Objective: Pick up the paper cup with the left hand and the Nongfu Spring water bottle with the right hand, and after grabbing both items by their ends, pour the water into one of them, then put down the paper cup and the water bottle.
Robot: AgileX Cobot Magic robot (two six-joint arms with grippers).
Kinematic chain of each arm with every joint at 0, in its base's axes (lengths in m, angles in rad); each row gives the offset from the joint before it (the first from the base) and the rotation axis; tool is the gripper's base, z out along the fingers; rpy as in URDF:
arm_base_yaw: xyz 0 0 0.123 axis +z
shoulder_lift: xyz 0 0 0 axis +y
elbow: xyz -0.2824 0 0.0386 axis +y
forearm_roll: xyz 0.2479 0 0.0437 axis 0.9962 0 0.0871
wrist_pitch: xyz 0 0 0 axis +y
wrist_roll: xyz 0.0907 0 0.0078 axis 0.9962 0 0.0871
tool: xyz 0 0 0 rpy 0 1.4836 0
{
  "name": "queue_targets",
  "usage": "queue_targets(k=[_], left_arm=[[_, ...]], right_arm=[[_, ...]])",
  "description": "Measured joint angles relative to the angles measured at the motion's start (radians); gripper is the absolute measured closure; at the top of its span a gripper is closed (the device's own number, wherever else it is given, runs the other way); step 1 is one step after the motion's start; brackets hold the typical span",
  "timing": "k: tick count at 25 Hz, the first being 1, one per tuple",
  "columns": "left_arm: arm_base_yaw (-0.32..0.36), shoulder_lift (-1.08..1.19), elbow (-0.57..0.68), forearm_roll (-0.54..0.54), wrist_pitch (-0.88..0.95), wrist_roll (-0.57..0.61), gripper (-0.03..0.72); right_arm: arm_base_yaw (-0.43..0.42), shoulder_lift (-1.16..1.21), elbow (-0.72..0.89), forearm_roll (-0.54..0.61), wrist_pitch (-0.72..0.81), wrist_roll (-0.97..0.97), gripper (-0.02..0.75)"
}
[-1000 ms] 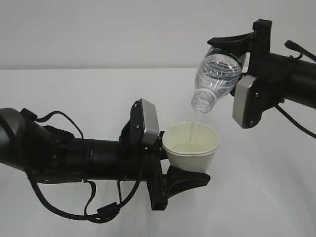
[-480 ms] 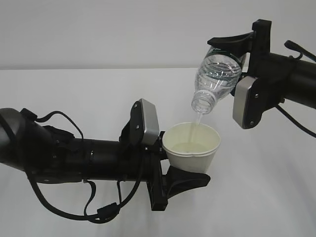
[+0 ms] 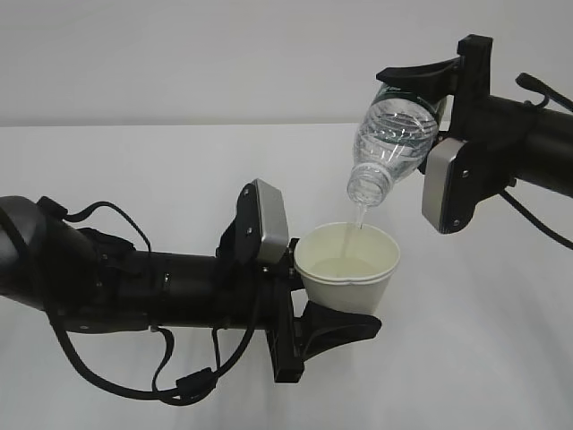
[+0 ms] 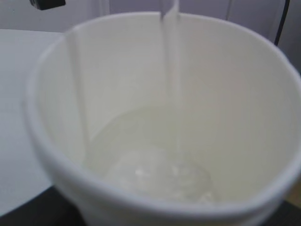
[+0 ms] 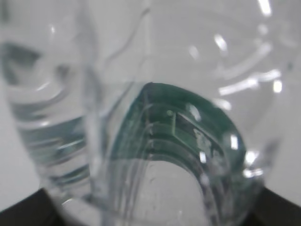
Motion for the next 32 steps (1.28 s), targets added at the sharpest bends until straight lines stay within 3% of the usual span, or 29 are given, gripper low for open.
queue_targets(k=[32], left_arm=[[0.0, 0.0, 0.0, 0.002, 0.0, 0.0, 0.242]], right_arm=[[0.0, -0.002, 0.0, 0.004, 0.0, -0.007, 0.269]])
